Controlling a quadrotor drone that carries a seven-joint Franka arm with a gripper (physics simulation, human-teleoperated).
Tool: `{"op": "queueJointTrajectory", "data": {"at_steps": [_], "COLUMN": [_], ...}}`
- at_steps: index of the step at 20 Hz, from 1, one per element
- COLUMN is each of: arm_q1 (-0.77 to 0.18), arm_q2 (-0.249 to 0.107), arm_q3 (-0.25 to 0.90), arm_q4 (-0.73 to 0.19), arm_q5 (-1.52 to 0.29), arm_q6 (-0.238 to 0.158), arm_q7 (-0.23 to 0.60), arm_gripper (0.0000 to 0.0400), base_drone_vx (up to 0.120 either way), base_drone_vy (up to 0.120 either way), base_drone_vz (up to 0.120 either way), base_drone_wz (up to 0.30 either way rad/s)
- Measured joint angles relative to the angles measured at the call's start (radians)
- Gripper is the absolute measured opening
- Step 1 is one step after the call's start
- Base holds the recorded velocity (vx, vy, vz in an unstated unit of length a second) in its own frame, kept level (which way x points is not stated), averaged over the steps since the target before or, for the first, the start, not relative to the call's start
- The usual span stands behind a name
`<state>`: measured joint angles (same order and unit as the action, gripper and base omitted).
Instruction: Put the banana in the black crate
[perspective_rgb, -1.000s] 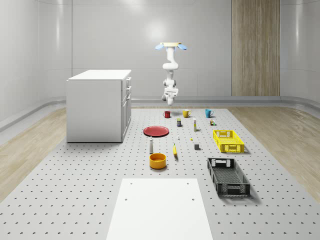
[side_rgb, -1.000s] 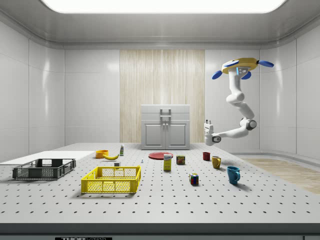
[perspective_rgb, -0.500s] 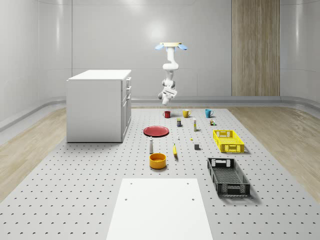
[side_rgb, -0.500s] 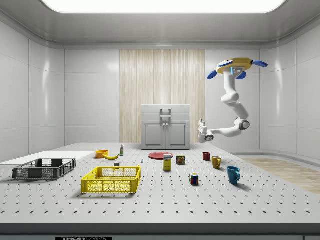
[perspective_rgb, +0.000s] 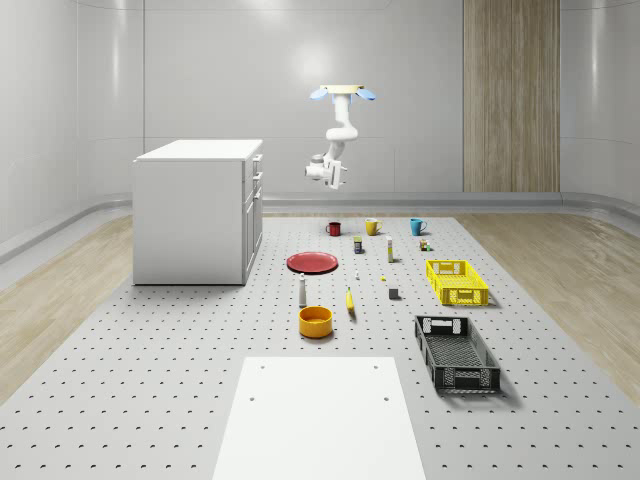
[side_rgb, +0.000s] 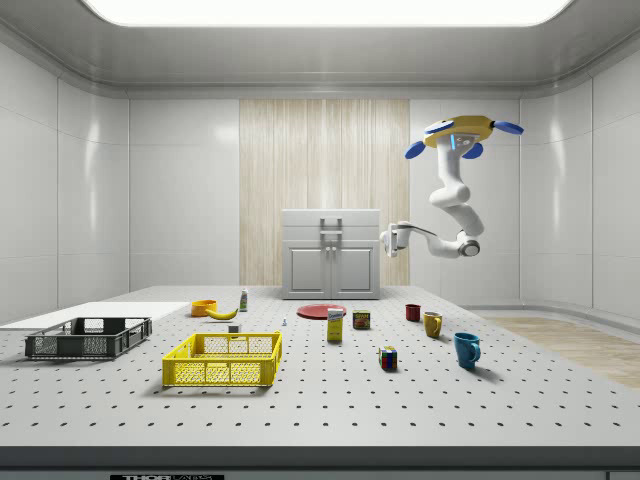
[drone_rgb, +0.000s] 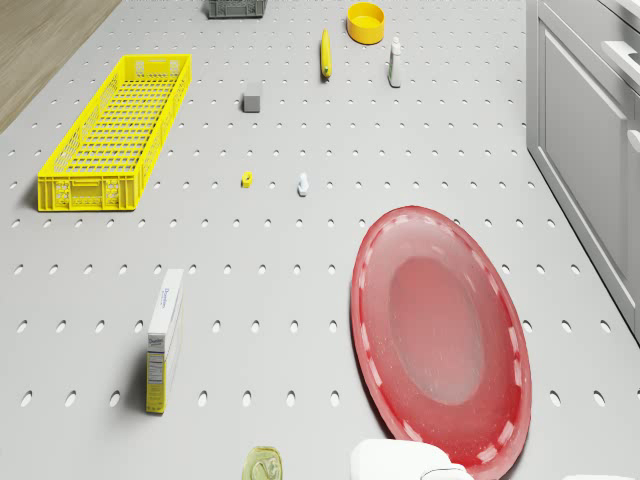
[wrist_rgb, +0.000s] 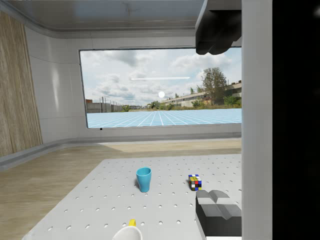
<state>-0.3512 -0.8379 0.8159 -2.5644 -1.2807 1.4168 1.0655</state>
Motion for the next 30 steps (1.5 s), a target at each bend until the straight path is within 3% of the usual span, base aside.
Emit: {"op": "queueJointTrajectory", "data": {"at_steps": [5,9,13,17,23,30], "arm_q1": [-0.263,-0.445,-0.560,-0.625,-0.673,-0.701], "arm_q2": [-0.068,-0.117,-0.157,-0.189,-0.229,-0.269], "arm_q3": [0.223,0.324,0.380,0.411,0.438,0.457], "arm_q4": [-0.231,-0.300,-0.323,-0.330,-0.332,-0.330], "arm_q5": [-0.439,-0.607,-0.676,-0.699,-0.700,-0.686], "arm_q6": [-0.098,-0.183,-0.232,-0.250,-0.246,-0.221], "arm_q7": [0.218,0.343,0.418,0.461,0.496,0.519], "arm_gripper": [0.0400,0.0400,0.0400,0.0400,0.0400,0.0400], "base_drone_vx": [0.120,0.120,0.120,0.120,0.120,0.120], "base_drone_vy": [0.000,0.000,0.000,0.000,0.000,0.000], "base_drone_vz": [0.000,0.000,0.000,0.000,-0.007,-0.120], "base_drone_wz": [0.000,0.000,0.000,0.000,0.000,0.000]}}
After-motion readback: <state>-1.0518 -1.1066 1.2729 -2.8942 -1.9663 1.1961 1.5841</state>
